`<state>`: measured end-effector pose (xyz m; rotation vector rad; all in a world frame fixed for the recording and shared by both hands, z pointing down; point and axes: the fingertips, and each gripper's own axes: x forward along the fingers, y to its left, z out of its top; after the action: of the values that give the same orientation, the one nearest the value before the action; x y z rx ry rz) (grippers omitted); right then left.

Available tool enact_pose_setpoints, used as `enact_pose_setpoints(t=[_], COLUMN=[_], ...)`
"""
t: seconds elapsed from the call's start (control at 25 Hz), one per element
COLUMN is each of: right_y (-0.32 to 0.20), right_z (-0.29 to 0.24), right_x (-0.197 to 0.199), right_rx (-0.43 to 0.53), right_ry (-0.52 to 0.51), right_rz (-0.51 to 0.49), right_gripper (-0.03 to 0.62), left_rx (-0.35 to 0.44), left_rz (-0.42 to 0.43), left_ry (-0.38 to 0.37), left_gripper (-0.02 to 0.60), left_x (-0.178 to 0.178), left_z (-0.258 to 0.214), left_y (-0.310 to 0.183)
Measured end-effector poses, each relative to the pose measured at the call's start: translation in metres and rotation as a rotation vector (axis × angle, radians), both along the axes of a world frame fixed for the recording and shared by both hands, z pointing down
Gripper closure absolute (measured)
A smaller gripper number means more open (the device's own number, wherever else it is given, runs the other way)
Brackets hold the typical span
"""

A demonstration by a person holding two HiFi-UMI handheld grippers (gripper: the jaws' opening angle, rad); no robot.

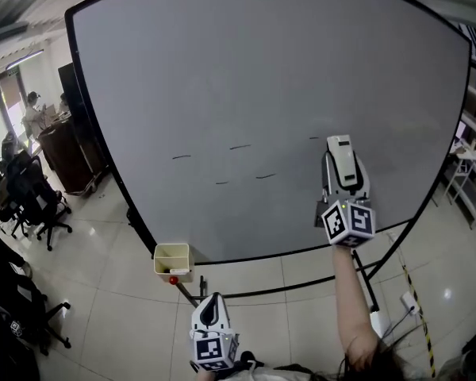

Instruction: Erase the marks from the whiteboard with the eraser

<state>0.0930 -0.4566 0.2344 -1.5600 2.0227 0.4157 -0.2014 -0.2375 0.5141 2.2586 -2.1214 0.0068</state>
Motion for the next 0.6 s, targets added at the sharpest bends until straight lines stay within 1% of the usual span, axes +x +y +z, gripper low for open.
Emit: enact_pose_setpoints(t=[0.12,0.28,0.44,0.52,0.6], right_y=[-0.022,-0.031,-0.04,-0.036,-0.033], right_z=[0.0,0.012,0.02,0.02,0.016], right_x=[0.002,-0.002,-0.008,-0.006,-0.005], right_rx=[0.019,0.038,0.024,-0.003,-0.041], right_ry=[-0.044,-0.02,-0.056,-0.006,0.043], right_rz=[0.041,0.135,0.156,0.207,0.238], right_gripper=[0.316,0.313,0.315,0.316,0.318], left_rx=[0.003,-0.035,-0.028,-0.033,-0.038], left_rz=[-0.014,0.005,-0.017,-0.028,-0.038], left_ry=[0.016,0.035,0.055,0.057,0.066], left_gripper=[0.591,0.591,0.591,0.591,0.591], left_x=[-0.019,-0.028,-0.036,-0.038,-0.039], left_z=[-0.003,0.008,0.006,0.005,0.007], left_y=[-0.025,-0.037,-0.052,-0.052,-0.056])
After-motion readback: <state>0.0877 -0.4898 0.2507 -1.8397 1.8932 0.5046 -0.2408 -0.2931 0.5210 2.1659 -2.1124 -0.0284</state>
